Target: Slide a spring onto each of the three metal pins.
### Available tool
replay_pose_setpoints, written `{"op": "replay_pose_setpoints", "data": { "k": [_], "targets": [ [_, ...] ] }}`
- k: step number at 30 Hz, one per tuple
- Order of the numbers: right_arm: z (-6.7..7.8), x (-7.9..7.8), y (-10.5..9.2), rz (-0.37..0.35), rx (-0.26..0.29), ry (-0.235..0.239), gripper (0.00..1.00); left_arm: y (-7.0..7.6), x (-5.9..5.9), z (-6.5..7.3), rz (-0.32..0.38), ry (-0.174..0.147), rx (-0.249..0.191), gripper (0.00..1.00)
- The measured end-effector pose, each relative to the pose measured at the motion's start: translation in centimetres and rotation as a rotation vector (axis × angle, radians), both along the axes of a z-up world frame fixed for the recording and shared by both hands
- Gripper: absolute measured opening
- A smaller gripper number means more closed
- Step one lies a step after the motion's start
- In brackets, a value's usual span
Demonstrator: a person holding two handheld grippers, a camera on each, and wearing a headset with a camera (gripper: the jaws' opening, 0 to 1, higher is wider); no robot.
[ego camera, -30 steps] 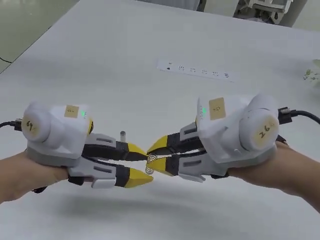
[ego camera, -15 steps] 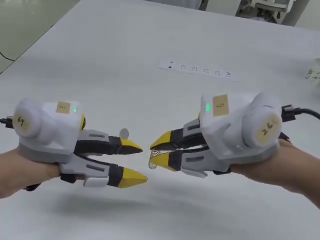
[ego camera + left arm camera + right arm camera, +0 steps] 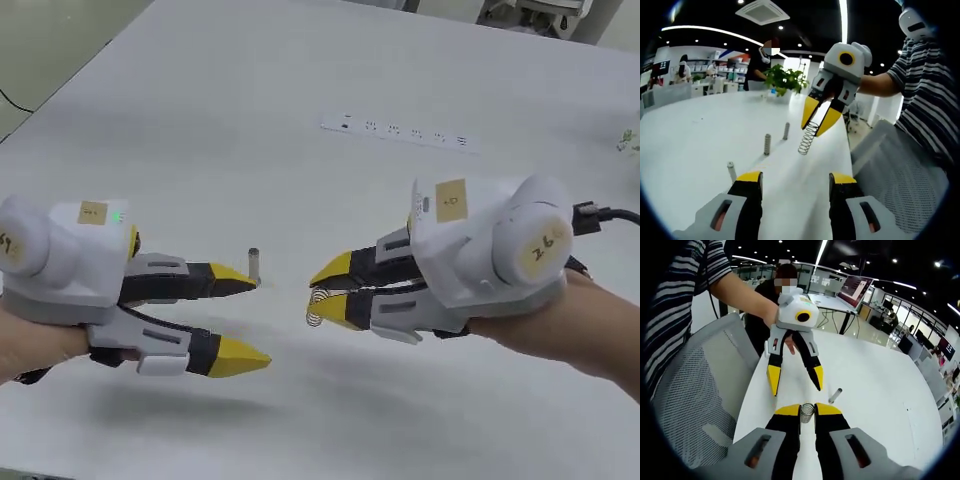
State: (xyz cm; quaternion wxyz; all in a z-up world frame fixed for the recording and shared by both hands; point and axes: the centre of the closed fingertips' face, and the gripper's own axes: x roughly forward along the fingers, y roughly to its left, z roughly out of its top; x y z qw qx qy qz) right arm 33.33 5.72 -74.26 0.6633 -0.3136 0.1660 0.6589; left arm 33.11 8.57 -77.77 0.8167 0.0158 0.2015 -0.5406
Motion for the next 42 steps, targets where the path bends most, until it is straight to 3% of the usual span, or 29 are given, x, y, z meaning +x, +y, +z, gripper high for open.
{"op": "replay_pose_setpoints", "data": {
  "k": [3,9,16,21,26,32,42],
  "targets": [
    [-0.1,0.1,0.0,0.001,-0.003,-0.006,0.07,0.7,-0.1,-0.4,0.013,0.001,0.019,0.53],
    [-0.2,0.1,-0.1,-0.003,-0.002,-0.001,0.07,1.4,0.1,-0.3,0.048,-0.007,0.013,0.61],
    [-0.2,0.4,-0.4,-0.013,-0.006,-0.005,0.07,2.2,-0.3,-0.4,0.065,-0.012,0.022,0.80],
    [-0.2,0.6,-0.5,-0.021,-0.006,-0.007,0.07,3.1,-0.3,-0.8,0.091,-0.013,0.032,0.87],
    [-0.3,0.7,-0.6,-0.029,-0.004,-0.004,0.07,3.7,0.1,-0.1,0.130,-0.033,0.002,0.97],
    [-0.7,0.9,-0.9,-0.041,-0.017,0.004,0.07,4.2,0.1,0.1,0.156,-0.050,-0.020,0.98],
    [-1.3,1.1,-0.9,-0.038,-0.038,0.011,0.07,5.0,0.1,-0.4,0.185,-0.037,-0.027,0.98]
  ]
}}
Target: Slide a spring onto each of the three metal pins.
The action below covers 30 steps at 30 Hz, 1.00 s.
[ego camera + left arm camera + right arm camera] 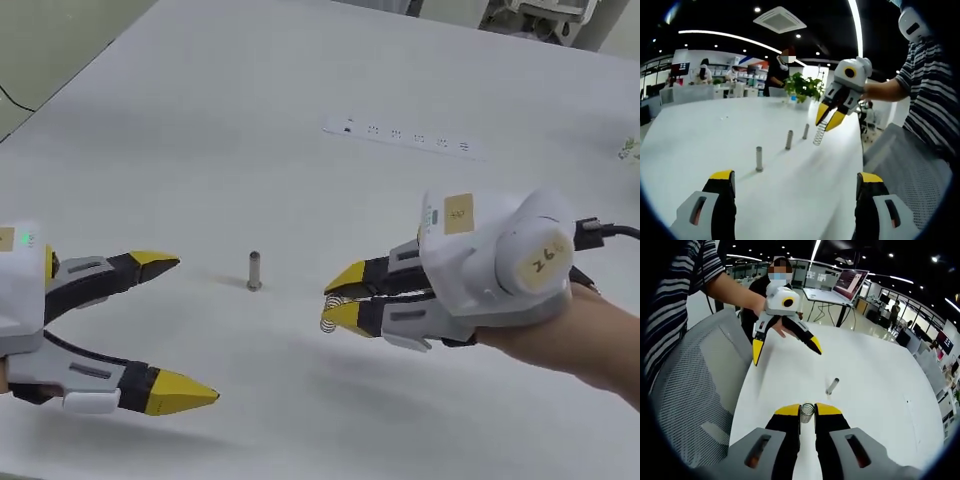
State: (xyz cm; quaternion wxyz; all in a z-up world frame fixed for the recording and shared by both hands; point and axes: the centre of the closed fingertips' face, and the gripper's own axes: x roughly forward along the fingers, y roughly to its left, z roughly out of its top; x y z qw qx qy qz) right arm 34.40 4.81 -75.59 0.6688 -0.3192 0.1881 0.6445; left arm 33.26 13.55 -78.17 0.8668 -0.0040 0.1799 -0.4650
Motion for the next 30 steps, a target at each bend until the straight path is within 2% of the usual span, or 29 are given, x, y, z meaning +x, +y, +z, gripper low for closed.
{"op": "replay_pose_setpoints", "data": {
  "k": [7,11,30],
  "targets": [
    [-0.7,0.6,0.5,0.005,-0.027,0.026,0.07,-0.1,0.2,0.2,0.004,0.000,-0.011,0.98],
    [-0.7,1.1,1.1,0.009,-0.034,0.019,0.07,-0.2,0.3,0.4,0.008,-0.005,-0.015,0.98],
    [0.3,3.8,4.1,-0.015,0.020,0.006,0.07,0.2,-0.1,0.0,0.020,0.002,-0.008,0.98]
  ]
}}
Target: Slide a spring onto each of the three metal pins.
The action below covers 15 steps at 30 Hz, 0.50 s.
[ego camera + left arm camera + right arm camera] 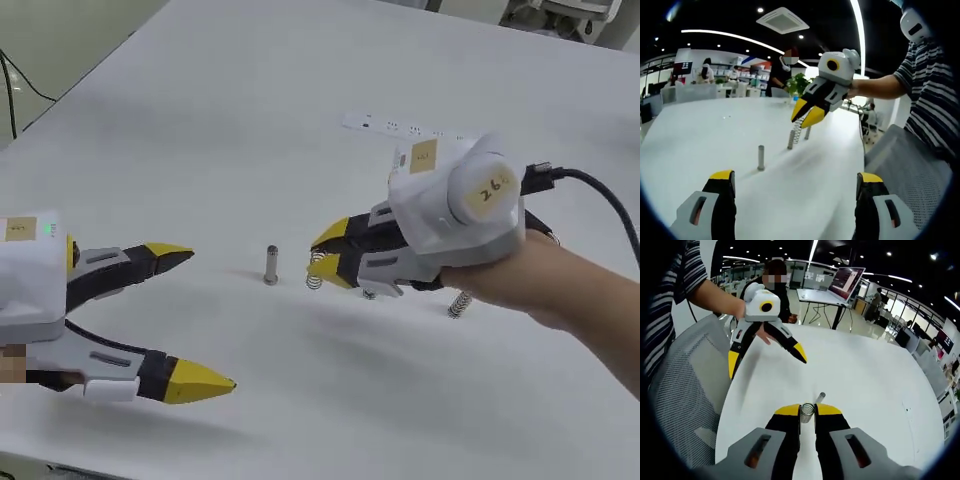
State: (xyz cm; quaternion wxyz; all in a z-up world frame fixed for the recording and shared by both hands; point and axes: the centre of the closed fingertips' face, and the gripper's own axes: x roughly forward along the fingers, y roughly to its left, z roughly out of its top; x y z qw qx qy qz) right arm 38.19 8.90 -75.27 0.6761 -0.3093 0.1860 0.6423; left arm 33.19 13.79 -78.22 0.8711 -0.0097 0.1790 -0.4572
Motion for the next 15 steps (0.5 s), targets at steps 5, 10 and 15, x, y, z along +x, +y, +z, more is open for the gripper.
{"op": "replay_pose_setpoints", "data": {
  "k": [5,10,15],
  "targets": [
    [0.1,0.7,0.6,-0.001,0.002,-0.005,0.07,0.1,0.0,0.0,0.003,0.002,-0.003,0.98],
    [0.7,1.6,1.5,-0.016,0.027,0.006,0.07,0.2,0.0,-0.1,0.004,0.005,0.000,0.98],
    [0.8,2.3,2.5,-0.018,0.021,0.016,0.07,0.2,-0.1,-0.3,0.001,0.010,0.004,0.98]
  ]
}}
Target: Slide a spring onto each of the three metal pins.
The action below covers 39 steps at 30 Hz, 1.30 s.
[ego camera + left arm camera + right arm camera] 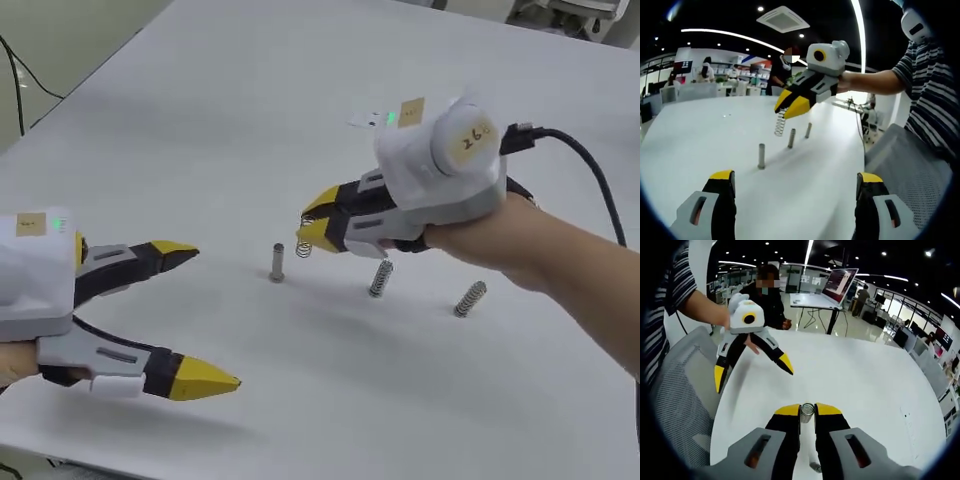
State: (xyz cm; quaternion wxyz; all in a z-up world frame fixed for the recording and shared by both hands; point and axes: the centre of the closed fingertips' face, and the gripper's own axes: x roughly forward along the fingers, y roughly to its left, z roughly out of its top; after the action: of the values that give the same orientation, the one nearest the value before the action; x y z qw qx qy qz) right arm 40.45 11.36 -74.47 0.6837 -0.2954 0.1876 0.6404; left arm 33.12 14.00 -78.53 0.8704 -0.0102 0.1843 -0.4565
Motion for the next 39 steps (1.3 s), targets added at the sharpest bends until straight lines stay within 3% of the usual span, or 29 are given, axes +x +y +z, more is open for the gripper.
{"op": "replay_pose_setpoints", "data": {
  "k": [6,16,24,27,39],
  "targets": [
    [-0.6,0.9,0.7,0.012,-0.033,-0.004,0.07,0.2,0.1,0.1,0.006,-0.007,0.002,0.98],
    [-0.4,0.7,1.9,0.011,-0.003,0.017,0.07,0.2,0.1,0.1,0.009,-0.013,0.006,0.98],
    [-0.7,1.5,1.9,-0.003,-0.005,0.010,0.07,0.3,0.1,0.1,0.010,-0.012,0.006,0.97],
    [-0.8,1.3,2.2,-0.009,0.009,0.037,0.07,0.2,0.1,0.0,0.009,-0.010,0.006,0.97],
    [-1.7,1.4,2.6,-0.012,-0.006,0.052,0.07,0.3,0.2,0.0,0.016,-0.008,0.001,0.97]
  ]
}}
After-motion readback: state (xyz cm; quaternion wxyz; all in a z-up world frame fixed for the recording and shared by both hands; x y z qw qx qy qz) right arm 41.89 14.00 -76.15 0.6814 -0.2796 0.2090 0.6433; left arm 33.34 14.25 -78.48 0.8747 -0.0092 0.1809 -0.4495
